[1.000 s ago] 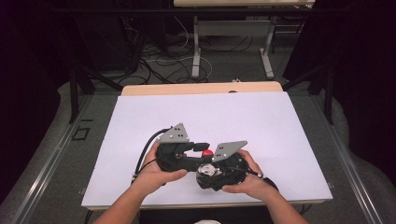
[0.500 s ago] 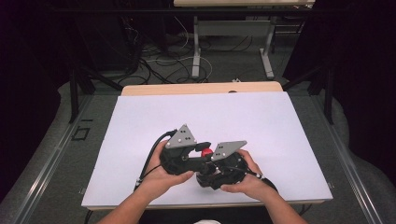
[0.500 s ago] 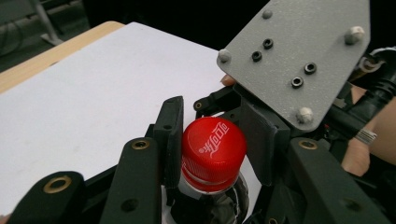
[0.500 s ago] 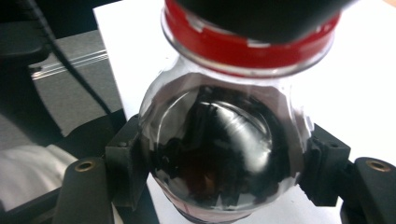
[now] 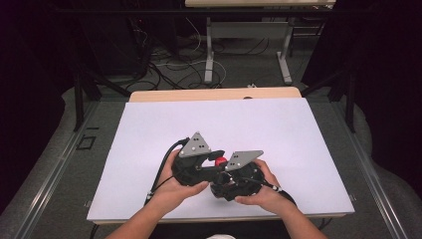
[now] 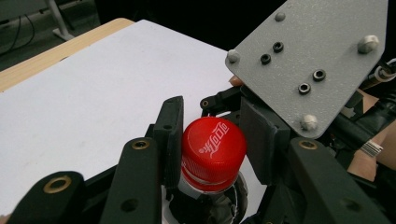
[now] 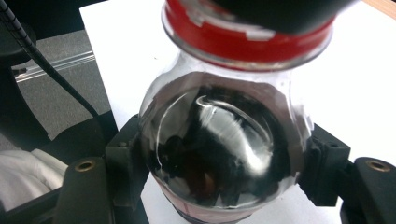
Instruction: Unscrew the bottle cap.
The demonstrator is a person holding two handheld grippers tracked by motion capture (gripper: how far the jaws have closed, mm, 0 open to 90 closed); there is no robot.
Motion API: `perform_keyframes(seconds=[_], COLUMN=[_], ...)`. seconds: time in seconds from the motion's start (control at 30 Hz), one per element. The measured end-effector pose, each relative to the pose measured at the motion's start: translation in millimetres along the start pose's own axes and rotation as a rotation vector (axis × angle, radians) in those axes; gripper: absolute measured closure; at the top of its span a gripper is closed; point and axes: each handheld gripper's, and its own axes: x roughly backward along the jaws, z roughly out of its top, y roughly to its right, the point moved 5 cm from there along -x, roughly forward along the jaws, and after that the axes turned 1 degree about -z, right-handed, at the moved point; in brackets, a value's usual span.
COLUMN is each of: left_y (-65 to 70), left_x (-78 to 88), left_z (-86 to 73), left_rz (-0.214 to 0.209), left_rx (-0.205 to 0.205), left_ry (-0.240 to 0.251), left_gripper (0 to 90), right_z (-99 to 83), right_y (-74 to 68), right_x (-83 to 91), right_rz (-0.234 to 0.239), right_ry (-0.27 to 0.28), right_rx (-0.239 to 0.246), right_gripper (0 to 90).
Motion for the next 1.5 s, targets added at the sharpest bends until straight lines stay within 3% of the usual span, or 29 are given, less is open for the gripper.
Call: perform_keyframes(seconds=[0.2, 0.3, 0.47, 0.63, 0.73, 0.9, 1.13, 1.33, 1.5], left_y=[-1.5, -3.4, -7.6, -9.0, -8.2, -8.7, -12.0, -11.3, -8.7], left_x=[-1.6, -1.6, 1.8, 11.0, 14.9, 15.7, 13.2, 9.6, 7.8], left_z=[-0.6, -1.5, -3.6, -8.9, -10.8, -10.8, -10.2, -10.1, -9.3], left_rz=[0.000, -0.026, -0.061, -0.112, -0.142, -0.152, -0.167, -0.210, -0.182], left_rx=[0.012, 0.019, 0.031, 0.017, -0.001, -0.037, -0.037, -0.043, -0.042], left_ry=[0.000, -0.007, 0.012, 0.011, 0.015, 0.016, 0.028, 0.011, 0.004], left_gripper=[61.6, 60.7, 51.3, 47.8, 48.1, 52.6, 54.0, 58.4, 61.3], right_z=[-0.3, -0.7, -0.6, -0.8, -0.4, 0.0, 0.3, 0.1, 0.0], right_y=[1.0, 1.2, 1.6, -0.3, -1.9, -4.5, -4.7, -6.6, -6.5], right_x=[-2.1, -1.9, -0.4, -0.6, -1.4, -2.0, -0.4, -1.1, -1.9], right_rz=[-0.021, -0.009, 0.007, 0.029, 0.042, 0.059, 0.068, 0.076, 0.074], right_ry=[0.010, 0.003, 0.004, 0.006, 0.010, 0.010, 0.013, 0.006, 0.011], right_rx=[-0.012, -0.008, -0.001, 0.003, 0.011, 0.018, 0.020, 0.032, 0.029], right_gripper=[30.0, 30.1, 30.0, 30.0, 30.0, 30.0, 30.0, 30.0, 30.0])
